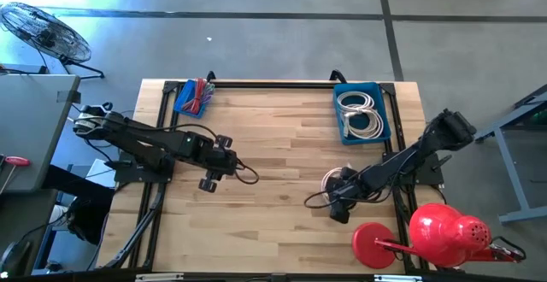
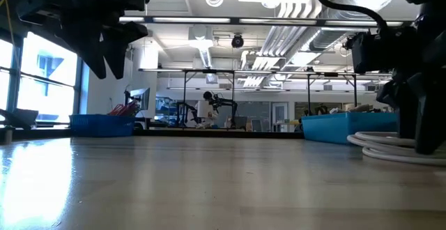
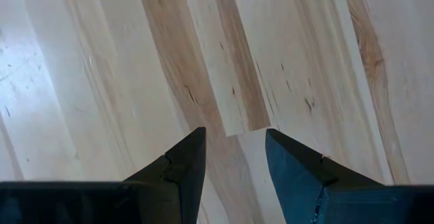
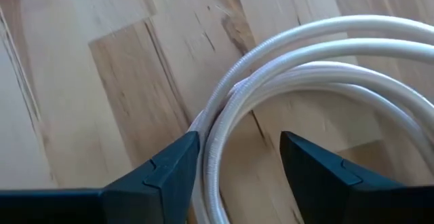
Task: Pick & Place USB Port
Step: Put the brown HDMI cable into the right blue bin
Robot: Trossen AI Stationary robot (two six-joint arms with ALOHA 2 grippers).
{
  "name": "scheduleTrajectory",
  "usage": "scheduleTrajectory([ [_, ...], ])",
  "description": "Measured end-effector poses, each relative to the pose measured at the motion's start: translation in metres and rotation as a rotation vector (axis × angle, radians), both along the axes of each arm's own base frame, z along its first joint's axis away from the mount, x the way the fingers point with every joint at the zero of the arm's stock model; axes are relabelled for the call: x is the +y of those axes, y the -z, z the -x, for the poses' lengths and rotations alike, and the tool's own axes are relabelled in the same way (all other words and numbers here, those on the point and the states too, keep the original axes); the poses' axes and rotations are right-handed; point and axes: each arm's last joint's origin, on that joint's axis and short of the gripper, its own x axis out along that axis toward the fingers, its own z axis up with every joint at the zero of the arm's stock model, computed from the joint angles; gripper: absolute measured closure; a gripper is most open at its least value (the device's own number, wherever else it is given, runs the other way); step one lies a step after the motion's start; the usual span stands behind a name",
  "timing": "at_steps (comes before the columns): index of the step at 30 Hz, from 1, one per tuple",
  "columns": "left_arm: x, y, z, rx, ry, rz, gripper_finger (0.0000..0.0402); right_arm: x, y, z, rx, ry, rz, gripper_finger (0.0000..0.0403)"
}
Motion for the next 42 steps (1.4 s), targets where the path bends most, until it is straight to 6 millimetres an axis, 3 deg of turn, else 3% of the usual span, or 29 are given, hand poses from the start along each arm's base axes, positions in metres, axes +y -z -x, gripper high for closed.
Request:
scheduleTrajectory([
  [3,0.000,0.000,0.000,0.000,-0.013,0.005,0.0254,0.000,0.003,0.000,0.004,0.003,0.022,0.0205],
  [6,0.000,0.000,0.000,-0.005,-0.057,0.022,0.0254,0.000,0.004,0.000,0.007,0.000,0.024,0.0236],
  [13,0.000,-0.001,-0.004,-0.060,-0.188,0.088,0.0254,-0.001,0.004,-0.002,-0.023,-0.065,0.079,0.0385],
  [20,-0.002,-0.006,-0.014,-0.178,-0.212,0.132,0.0254,0.000,0.000,-0.009,-0.084,-0.083,0.128,0.0390],
  [28,-0.001,-0.022,-0.034,-0.465,-0.242,0.039,0.0254,0.009,-0.025,-0.029,-0.167,-0.163,0.200,0.0394],
  [35,0.001,-0.035,-0.035,-0.535,-0.045,-0.106,0.0254,0.013,-0.042,-0.039,-0.214,-0.222,0.239,0.0394],
  [42,-0.006,-0.040,-0.035,-0.562,0.102,0.073,0.0254,0.013,-0.044,-0.040,-0.212,-0.234,0.258,0.0395],
])
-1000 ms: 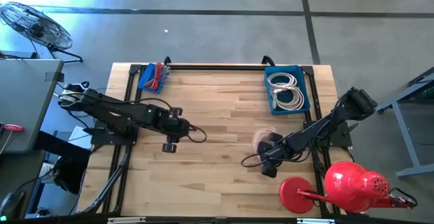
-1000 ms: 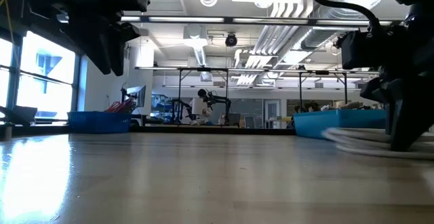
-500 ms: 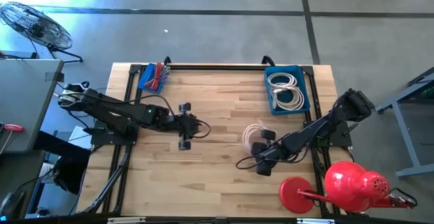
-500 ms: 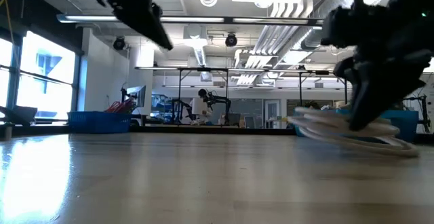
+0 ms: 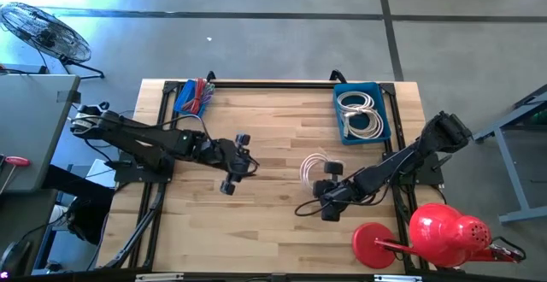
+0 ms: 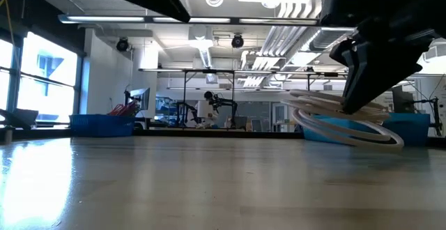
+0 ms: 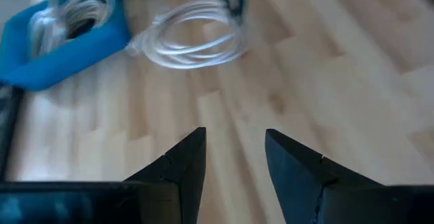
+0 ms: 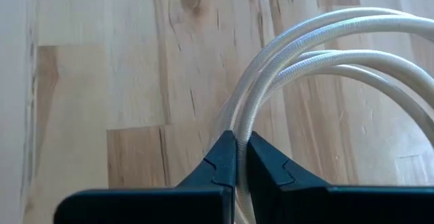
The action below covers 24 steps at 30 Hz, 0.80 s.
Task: Pick & Place USB Port
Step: Put the brown HDMI cable into the right blue bin
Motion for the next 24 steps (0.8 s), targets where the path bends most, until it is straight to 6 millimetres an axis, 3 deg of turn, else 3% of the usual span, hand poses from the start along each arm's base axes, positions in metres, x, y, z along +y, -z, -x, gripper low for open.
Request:
scheduleTrajectory([
  [7,-0.002,0.003,-0.001,0.020,0.038,0.050,0.0254,0.000,-0.001,-0.001,-0.011,-0.001,0.004,0.0395],
  [14,0.002,0.004,-0.003,0.001,-0.090,-0.013,0.0258,0.002,-0.009,-0.006,-0.041,-0.026,0.027,0.0395],
  [17,0.004,0.005,-0.002,0.012,-0.120,-0.070,0.0298,0.004,-0.016,-0.010,-0.061,-0.047,0.052,0.0395],
  [20,0.004,0.007,0.000,0.043,-0.115,-0.105,0.0379,0.006,-0.024,-0.014,-0.079,-0.075,0.071,0.0395],
  [24,0.006,0.011,0.004,0.106,-0.136,-0.139,0.0395,0.008,-0.039,-0.019,-0.088,-0.130,0.107,0.0395],
])
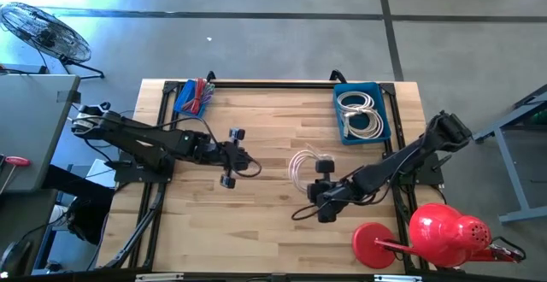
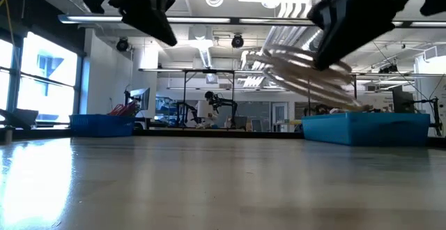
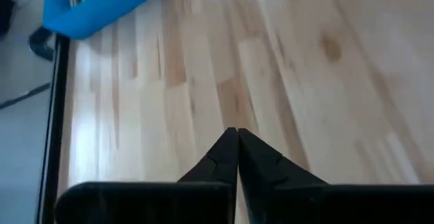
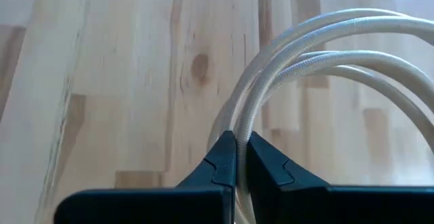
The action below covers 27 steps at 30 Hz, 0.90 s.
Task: Pick & Place USB Port
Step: Put the brown HDMI cable into the right blue bin
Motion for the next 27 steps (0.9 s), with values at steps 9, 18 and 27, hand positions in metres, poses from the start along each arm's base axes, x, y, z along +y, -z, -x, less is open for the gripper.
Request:
scheduleTrajectory([
  [9,-0.004,-0.027,0.030,-0.055,-0.018,0.029,0.0401,0.005,-0.074,0.009,-0.150,-0.212,0.033,0.0395],
  [18,-0.015,-0.089,0.108,-0.123,-0.138,-0.153,0.0401,-0.035,-0.132,0.078,-0.380,-0.150,0.016,0.0395],
  [27,-0.012,-0.086,0.164,-0.219,-0.199,-0.121,0.0401,-0.078,-0.100,0.141,-0.579,0.136,0.016,0.0395],
])
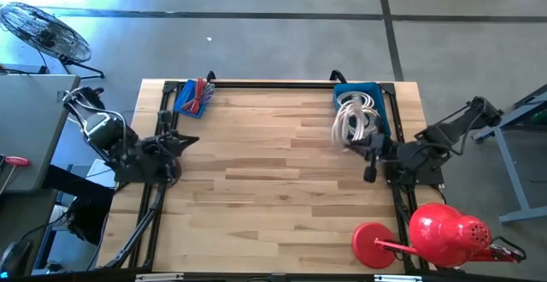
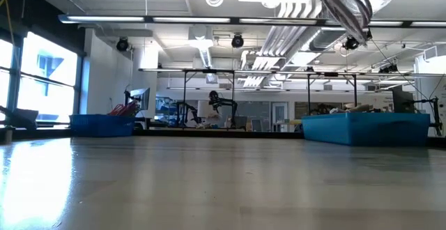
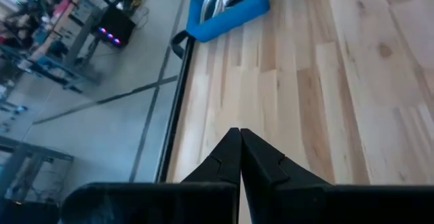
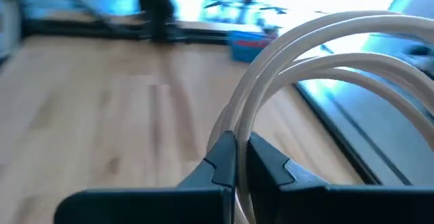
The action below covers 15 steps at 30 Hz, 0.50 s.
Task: Pick & Place USB Port
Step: Put the brown HDMI cable into the right blue bin
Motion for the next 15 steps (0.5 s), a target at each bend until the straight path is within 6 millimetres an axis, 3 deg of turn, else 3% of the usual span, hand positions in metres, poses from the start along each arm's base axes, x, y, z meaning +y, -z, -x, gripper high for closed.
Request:
scheduleTrajectory([
  [6,-0.003,0.022,0.003,0.011,-0.017,-0.060,0.0401,-0.020,0.037,0.026,-0.120,0.255,-0.030,0.0395],
  [15,-0.006,0.052,0.001,0.059,-0.045,-0.085,0.0401,-0.039,0.075,0.047,-0.172,0.373,-0.072,0.0395],
])
